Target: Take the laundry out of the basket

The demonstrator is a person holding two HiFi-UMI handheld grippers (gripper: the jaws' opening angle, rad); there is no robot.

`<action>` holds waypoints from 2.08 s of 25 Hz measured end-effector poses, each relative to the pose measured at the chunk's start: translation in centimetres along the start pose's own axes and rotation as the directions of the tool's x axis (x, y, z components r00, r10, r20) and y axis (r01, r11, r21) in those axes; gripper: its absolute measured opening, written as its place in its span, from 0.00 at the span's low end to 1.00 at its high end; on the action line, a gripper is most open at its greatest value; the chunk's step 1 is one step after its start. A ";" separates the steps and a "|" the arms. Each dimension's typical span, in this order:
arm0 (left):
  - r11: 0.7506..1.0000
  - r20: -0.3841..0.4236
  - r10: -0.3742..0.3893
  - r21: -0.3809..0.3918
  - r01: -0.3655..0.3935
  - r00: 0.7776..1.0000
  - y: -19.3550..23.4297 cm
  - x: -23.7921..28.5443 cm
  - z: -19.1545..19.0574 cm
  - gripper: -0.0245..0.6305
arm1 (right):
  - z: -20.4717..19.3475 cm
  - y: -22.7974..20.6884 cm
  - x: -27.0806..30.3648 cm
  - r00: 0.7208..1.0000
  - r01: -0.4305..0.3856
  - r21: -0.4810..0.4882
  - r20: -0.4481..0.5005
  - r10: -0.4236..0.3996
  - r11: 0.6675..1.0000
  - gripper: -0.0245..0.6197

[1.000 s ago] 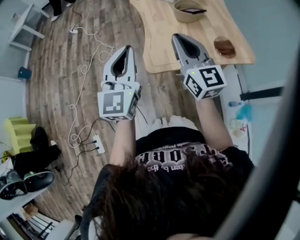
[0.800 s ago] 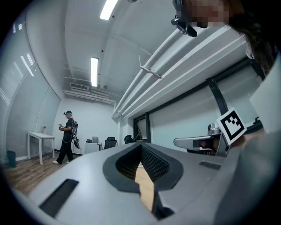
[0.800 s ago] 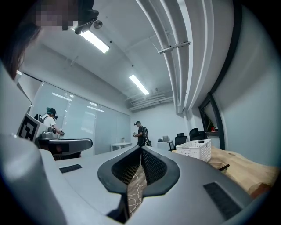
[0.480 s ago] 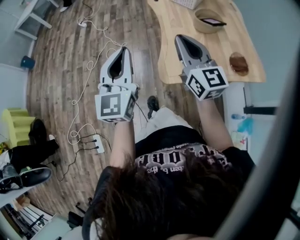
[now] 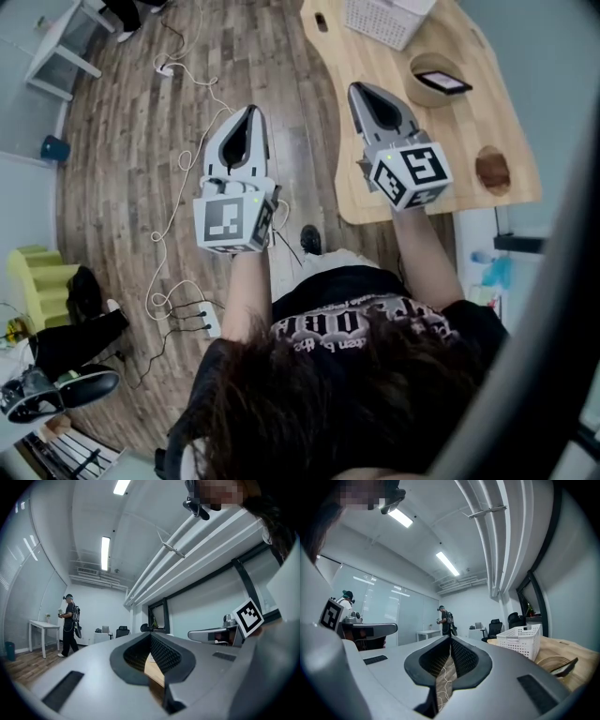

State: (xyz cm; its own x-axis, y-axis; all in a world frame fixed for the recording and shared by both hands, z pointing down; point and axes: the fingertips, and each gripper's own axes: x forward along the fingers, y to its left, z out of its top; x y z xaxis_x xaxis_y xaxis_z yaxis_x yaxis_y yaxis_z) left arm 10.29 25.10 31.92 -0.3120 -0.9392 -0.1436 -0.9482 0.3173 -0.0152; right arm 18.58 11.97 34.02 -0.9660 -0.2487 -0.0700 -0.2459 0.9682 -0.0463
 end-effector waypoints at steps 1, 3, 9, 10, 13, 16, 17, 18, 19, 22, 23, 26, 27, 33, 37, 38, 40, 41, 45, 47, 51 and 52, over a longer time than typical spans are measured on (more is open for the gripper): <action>1.000 -0.003 -0.008 -0.003 0.008 1.000 0.5 1.0 -0.2 0.04 | 0.0 -0.6 0.9 1.000 0.010 0.004 -0.001 -0.010 1.000 0.08; 1.000 -0.008 -0.027 -0.010 0.027 1.000 1.5 3.1 -0.4 0.04 | 0.0 -1.7 2.6 1.000 0.029 0.009 -0.001 -0.029 1.000 0.08; 0.995 -0.018 -0.095 -0.010 0.095 0.995 3.6 8.4 -0.8 0.04 | 0.1 -4.8 6.5 0.996 0.091 0.024 0.004 -0.091 0.996 0.08; 0.995 -0.011 -0.102 -0.010 0.102 0.995 3.9 9.0 -0.9 0.04 | 0.1 -5.2 6.9 0.995 0.100 0.023 0.004 -0.100 0.995 0.08; 0.993 -0.008 -0.114 -0.025 0.114 0.993 4.7 11.2 -1.1 0.04 | 0.2 -6.5 7.9 0.992 0.129 0.016 0.006 -0.129 0.992 0.08; 0.989 -0.022 -0.145 -0.042 0.144 0.989 4.3 13.0 -1.2 0.04 | 0.2 -7.7 8.0 0.986 0.168 0.012 0.004 -0.168 0.986 0.08; 0.986 -0.022 -0.163 -0.037 0.162 0.986 4.1 13.6 -1.1 0.04 | 0.3 -8.2 8.0 0.983 0.181 0.011 0.008 -0.181 0.983 0.08; 0.984 -0.025 -0.179 -0.030 0.178 0.984 3.9 14.3 -1.0 0.04 | 0.5 -8.6 8.0 0.981 0.193 0.008 0.011 -0.193 0.981 0.08; 0.980 -0.027 -0.196 -0.025 0.196 0.980 3.8 15.1 -1.0 0.04 | 0.5 -8.9 8.2 0.979 0.202 0.005 0.014 -0.202 0.979 0.09; 0.970 -0.024 -0.243 -0.027 0.242 0.970 3.7 17.7 -1.7 0.04 | 0.6 -10.3 8.9 0.974 0.226 -0.002 0.011 -0.226 0.974 0.08; 0.967 -0.025 -0.254 -0.027 0.253 0.967 3.8 18.8 -1.8 0.04 | 0.7 -11.0 9.3 0.971 0.237 0.001 0.008 -0.237 0.971 0.08; 0.957 -0.020 -0.288 -0.023 0.288 0.957 3.8 22.1 -2.1 0.04 | 0.6 -13.3 10.3 0.962 0.272 0.010 0.005 -0.272 0.962 0.08; 0.954 -0.015 -0.300 -0.019 0.300 0.954 3.7 22.5 -2.1 0.04 | 0.4 -13.5 10.3 0.959 0.283 0.011 0.006 -0.283 0.959 0.08; 0.937 0.006 -0.349 -0.009 0.349 0.937 4.0 24.9 -1.9 0.04 | -1.5 -14.1 10.5 0.938 0.348 0.008 0.012 -0.348 0.938 0.08; 0.906 0.031 -0.420 -0.028 0.421 0.907 5.9 30.4 -2.7 0.04 | -0.9 -17.2 14.3 0.915 0.404 0.004 0.002 -0.404 0.915 0.08; 0.900 0.022 -0.433 -0.034 0.434 0.901 6.2 31.4 -2.9 0.04 | -0.8 -17.7 15.0 0.908 0.420 0.004 0.001 -0.420 0.908 0.09; 0.890 -0.001 -0.455 -0.040 0.455 0.890 6.9 33.3 -3.3 0.04 | -0.7 -18.7 16.4 0.892 0.453 0.005 0.006 -0.453 0.892 0.08; 0.884 -0.006 -0.466 -0.038 0.466 0.885 7.3 34.2 -3.4 0.04 | -0.7 -19.2 17.1 0.883 0.469 0.006 0.009 -0.469 0.883 0.08; 0.854 -0.005 -0.520 -0.028 0.519 0.854 8.7 37.9 -3.6 0.04 | -0.2 -21.4 20.1 0.852 0.523 -0.017 0.019 -0.523 0.852 0.08; 0.836 0.003 -0.548 -0.028 0.548 0.836 9.4 39.8 -3.5 0.04 | 0.2 -22.3 21.6 0.840 0.542 -0.029 0.022 -0.542 0.840 0.08; 0.809 0.010 -0.587 -0.031 0.587 0.809 11.0 43.3 -3.3 0.04 | 1.1 -23.8 24.1 0.824 0.565 -0.068 0.015 -0.566 0.822 0.08; 0.802 0.013 -0.596 -0.033 0.596 0.803 11.3 44.1 -3.3 0.04 | 1.3 -24.2 24.6 0.819 0.574 -0.075 0.016 -0.574 0.816 0.08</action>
State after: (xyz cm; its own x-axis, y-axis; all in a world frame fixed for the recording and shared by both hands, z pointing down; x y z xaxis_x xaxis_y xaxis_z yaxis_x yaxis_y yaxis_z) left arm -14.37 -13.13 28.67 0.3155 -0.9414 -0.1191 -0.9486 -0.3097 -0.0650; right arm 0.86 -17.64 32.11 -0.6482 -0.7600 -0.0472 -0.7607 0.6491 -0.0029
